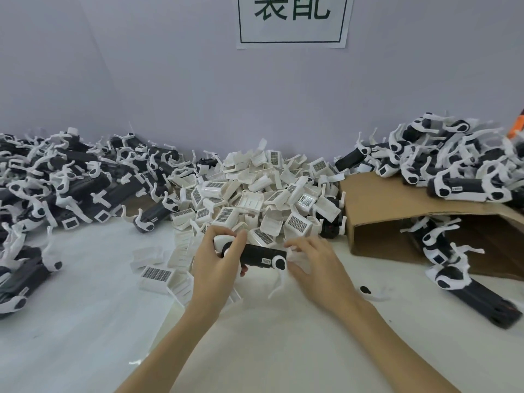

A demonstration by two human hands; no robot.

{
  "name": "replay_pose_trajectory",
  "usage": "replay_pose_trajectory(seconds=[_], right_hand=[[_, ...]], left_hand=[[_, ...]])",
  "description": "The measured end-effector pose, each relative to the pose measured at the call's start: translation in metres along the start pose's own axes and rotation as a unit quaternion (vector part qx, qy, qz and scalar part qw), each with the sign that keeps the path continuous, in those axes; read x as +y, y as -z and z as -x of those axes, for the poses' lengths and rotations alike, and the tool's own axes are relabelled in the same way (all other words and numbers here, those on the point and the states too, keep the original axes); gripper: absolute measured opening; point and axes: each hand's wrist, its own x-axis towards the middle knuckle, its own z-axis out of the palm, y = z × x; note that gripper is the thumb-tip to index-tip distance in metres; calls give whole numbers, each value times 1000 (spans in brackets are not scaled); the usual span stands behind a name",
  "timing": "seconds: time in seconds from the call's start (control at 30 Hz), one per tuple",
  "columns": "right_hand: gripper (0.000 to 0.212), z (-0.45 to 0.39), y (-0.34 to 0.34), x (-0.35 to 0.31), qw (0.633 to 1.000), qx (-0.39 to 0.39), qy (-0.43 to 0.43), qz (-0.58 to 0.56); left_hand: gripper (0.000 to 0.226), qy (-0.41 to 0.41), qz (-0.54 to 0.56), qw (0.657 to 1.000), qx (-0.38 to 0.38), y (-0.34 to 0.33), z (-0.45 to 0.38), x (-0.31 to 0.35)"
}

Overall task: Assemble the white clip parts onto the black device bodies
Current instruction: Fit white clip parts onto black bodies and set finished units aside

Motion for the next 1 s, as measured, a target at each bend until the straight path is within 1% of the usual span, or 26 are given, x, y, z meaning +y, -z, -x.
replay_pose_trajectory(seconds=[0.03, 0.1, 0.17, 0.23, 0.3, 0.33, 0.4, 0.5, 0.57, 0.67, 0.77, 0.87, 0.93, 0.97, 1.0], right_hand=[[31, 1, 0, 1, 1000, -10, 16, 0], [23, 3, -3, 0, 1000, -6, 28, 2], [14, 2, -6, -2, 1000, 16, 10, -8], [12, 1, -7, -3, 1000, 13, -13, -21], [15, 2, -5, -4, 998, -5, -43, -44], [18, 3, -2, -4, 996, 1, -59, -65], [25, 3, 7, -5, 985, 36, -98, -141], [39, 0, 23, -9, 943, 86, -164, -278], [42, -3, 32, -10, 909, 95, -211, -348], [31, -7, 46, -9, 853, 67, -240, -459], [28, -11, 60, -9, 777, 22, -251, -577], [24, -5, 64, -12, 742, -20, -268, -614], [26, 2, 57, -13, 721, -12, -320, -615], [28, 7, 53, -14, 720, -3, -345, -602], [30, 10, 49, -15, 730, 0, -358, -582]], left_hand=[[24, 0, -1, 1000, -1, 0, 0, 0], [22, -2, -4, 1000, -5, -1, 1, -1], [20, -7, -12, 1000, -8, -2, 2, -1], [19, -14, -18, 1000, -10, -3, 3, -1], [18, -19, -22, 1000, -10, -3, 3, -1], [18, -19, -24, 1000, -9, -2, 2, -1], [17, -19, -26, 999, -7, -1, 2, -1], [17, -18, -29, 999, -10, -1, 2, -1], [18, -17, -31, 999, -13, -2, 3, -2], [19, -13, -34, 999, -18, -3, 5, -1], [18, -8, -28, 999, -18, -4, 6, -1], [18, 8, -9, 1000, -24, -4, 7, 1], [18, 10, -5, 999, -34, -5, 8, 1], [17, 6, -7, 999, -39, -6, 10, 1], [17, -1, -11, 999, -44, -7, 11, 1]])
